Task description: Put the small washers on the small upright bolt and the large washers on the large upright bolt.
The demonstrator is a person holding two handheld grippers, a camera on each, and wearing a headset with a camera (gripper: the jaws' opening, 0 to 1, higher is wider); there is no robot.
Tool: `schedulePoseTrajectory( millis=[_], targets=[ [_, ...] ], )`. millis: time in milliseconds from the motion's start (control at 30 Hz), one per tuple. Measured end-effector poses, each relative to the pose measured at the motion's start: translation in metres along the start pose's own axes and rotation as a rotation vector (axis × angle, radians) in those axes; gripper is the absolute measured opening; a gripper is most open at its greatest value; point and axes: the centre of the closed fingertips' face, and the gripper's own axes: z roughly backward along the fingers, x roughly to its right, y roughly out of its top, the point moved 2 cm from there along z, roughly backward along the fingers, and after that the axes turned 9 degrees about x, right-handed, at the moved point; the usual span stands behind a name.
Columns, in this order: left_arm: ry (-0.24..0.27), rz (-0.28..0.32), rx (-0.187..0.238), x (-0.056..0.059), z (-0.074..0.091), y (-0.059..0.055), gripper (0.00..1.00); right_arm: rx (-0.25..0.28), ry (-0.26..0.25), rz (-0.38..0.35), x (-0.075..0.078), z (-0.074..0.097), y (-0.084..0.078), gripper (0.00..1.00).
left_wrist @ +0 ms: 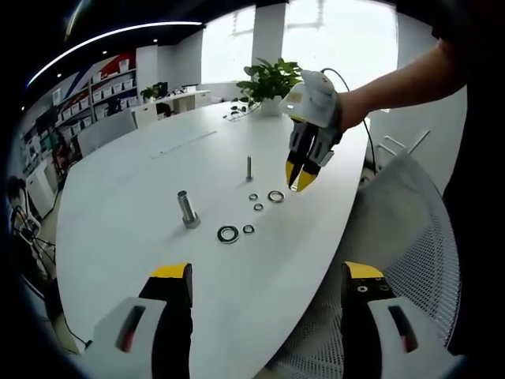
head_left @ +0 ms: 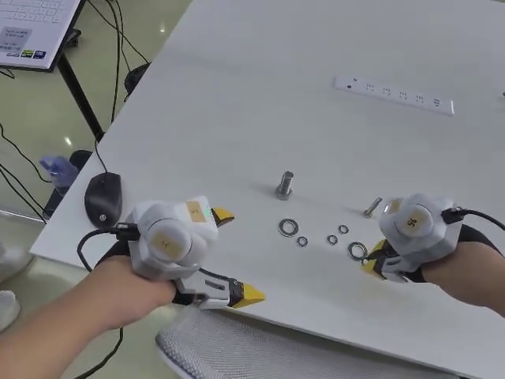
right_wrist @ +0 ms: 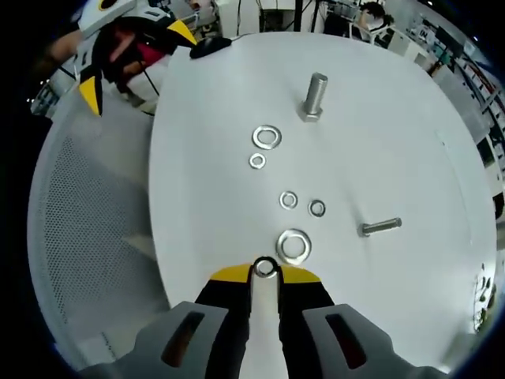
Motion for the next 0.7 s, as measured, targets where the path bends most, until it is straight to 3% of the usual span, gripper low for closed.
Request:
schedulePoseTrajectory(
  millis=[267,700],
  targets=[
    [0.002,0.007,-0.004,-0.002,-0.002,0.002,0.77,-0.001,-0.043,-0.031,0.025,0.019,-0.007,0.12],
    [-0.01,0.002,-0.023,0.0,-0.002,0.0,0.76,0.039,-0.104,-0.04,0.059,0.043,0.013,0.12]
  ],
)
